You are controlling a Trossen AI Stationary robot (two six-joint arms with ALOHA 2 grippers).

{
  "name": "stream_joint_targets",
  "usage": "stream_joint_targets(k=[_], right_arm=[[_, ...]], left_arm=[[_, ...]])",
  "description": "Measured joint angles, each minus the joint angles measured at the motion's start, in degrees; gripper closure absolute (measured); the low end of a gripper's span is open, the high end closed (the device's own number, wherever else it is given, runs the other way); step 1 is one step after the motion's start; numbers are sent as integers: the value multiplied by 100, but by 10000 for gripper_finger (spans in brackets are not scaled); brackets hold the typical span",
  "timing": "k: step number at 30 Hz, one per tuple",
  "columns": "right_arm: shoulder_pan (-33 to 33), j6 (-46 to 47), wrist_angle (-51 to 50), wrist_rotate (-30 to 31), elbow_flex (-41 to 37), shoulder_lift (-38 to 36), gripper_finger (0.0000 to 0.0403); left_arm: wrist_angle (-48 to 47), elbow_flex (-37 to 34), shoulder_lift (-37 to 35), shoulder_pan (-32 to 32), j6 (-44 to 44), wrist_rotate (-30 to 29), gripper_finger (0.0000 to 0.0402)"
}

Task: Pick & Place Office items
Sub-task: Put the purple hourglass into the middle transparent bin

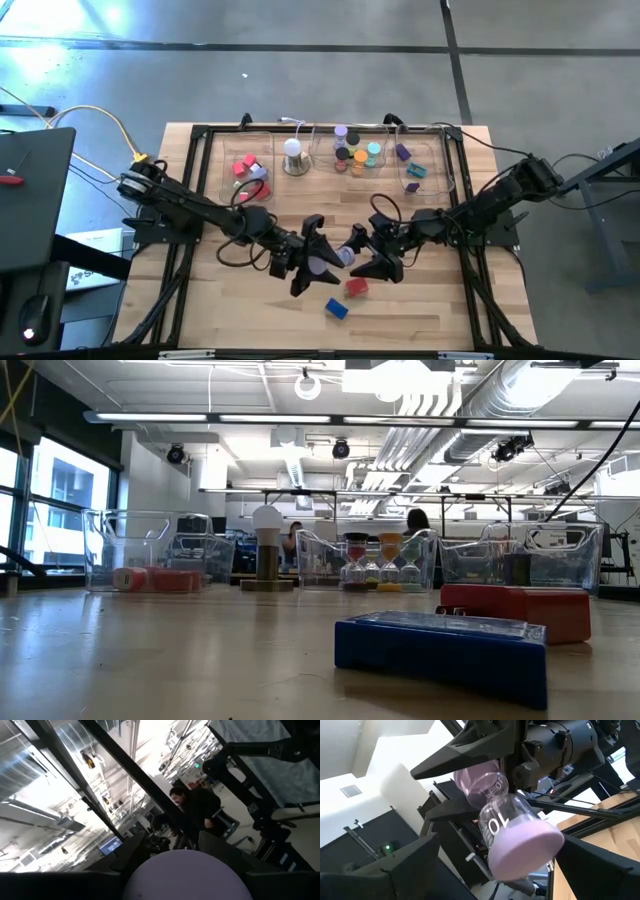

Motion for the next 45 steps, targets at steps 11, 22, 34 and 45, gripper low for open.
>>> stream_joint_targets(k=[11,22,34,45], right_arm=[[0,-121,-50,-297,0,-2,53],[20,-584,-104,-345,0,-2,178],[20,-888,-257,-343,0,-2,225],[23,-1002,-570,-201,2,-4,225]], left_arm=[[12,-2,97,134,-261,38,234],[-47,-2,106,139,-300,-23,236],[-194,-4,106,137,-417,-31,241],[-354,-9,104,123,-1614,-512,233]])
